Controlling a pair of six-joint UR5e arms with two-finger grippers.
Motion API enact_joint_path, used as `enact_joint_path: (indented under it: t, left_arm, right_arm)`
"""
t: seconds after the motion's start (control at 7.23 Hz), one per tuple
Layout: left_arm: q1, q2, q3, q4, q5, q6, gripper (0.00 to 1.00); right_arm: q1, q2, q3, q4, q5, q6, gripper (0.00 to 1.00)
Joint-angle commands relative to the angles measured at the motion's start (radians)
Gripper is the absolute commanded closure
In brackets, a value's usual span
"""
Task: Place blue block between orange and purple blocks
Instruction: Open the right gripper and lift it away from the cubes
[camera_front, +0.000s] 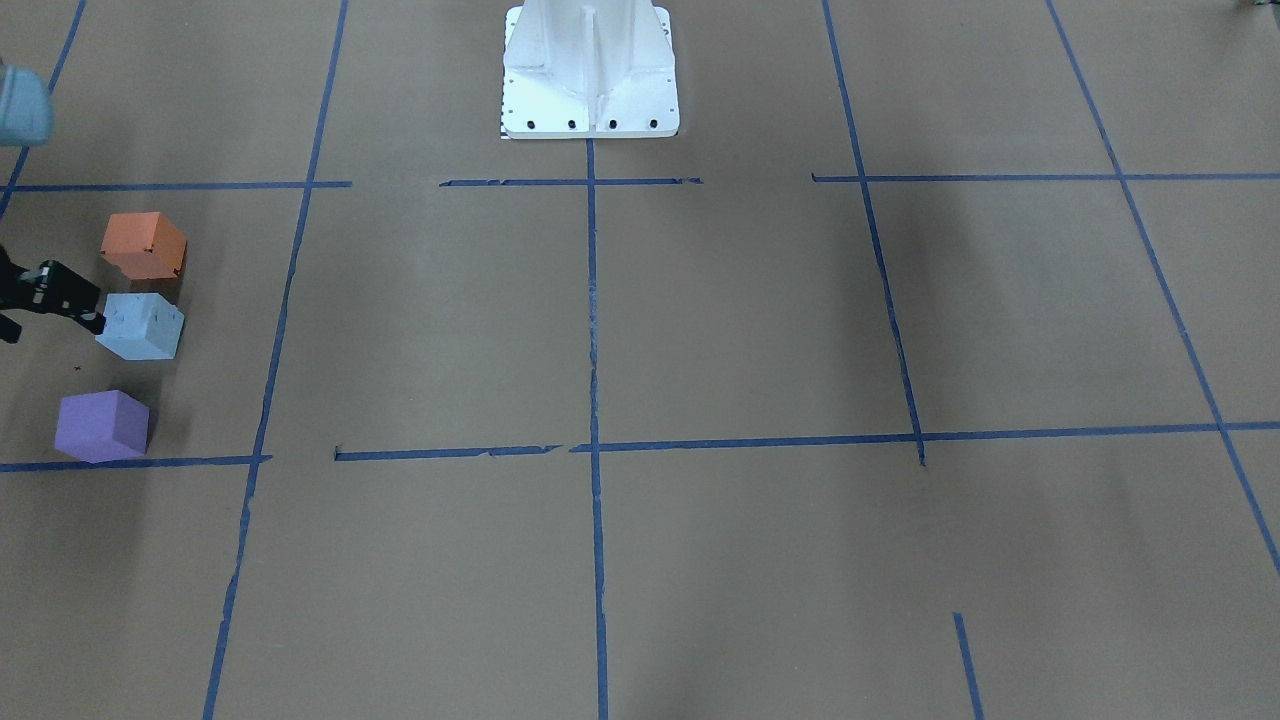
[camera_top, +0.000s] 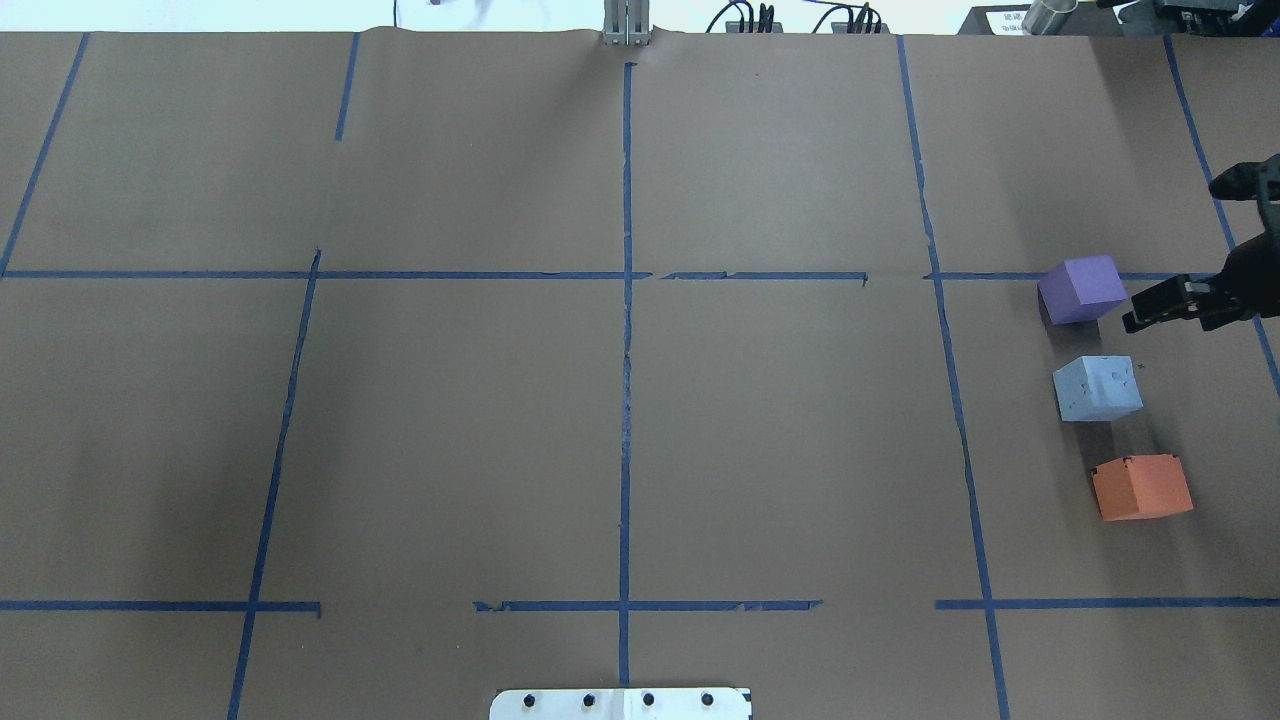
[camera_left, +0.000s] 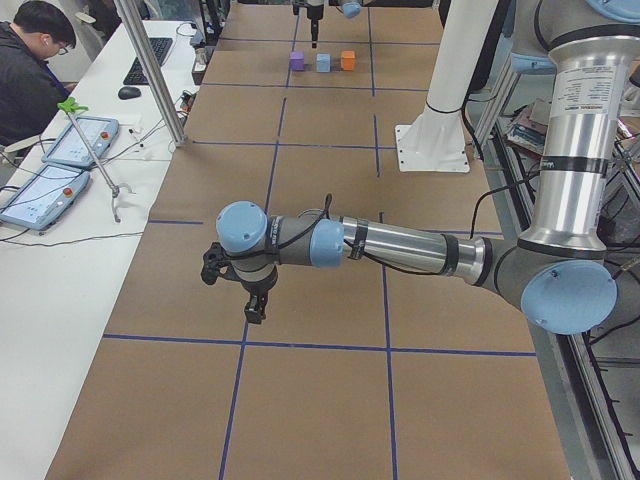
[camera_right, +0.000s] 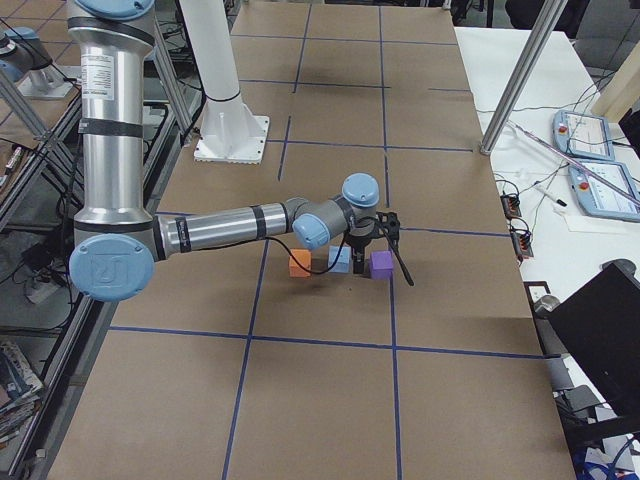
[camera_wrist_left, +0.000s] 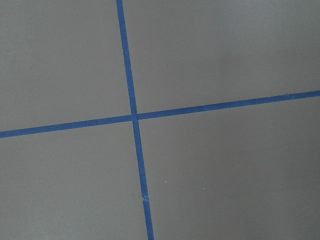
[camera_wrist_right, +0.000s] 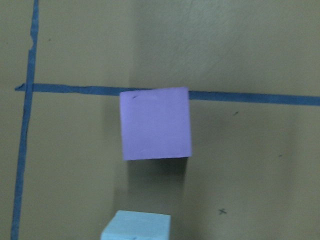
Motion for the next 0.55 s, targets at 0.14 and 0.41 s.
enact_joint_path:
  t: [0.14,0.41]
  left_arm:
    - [0.000,0.000,-0.001,0.000,0.001,0.002,0.00]
    - [0.000,0.000,0.000,0.000,0.003,0.008,0.00]
  right_arm:
    - [0.331,0.009,0.033,-0.402,0.033,-0.596,0.00]
    - [0.407,-0.014,0.049,-0.504,0.033,-0.696,0.00]
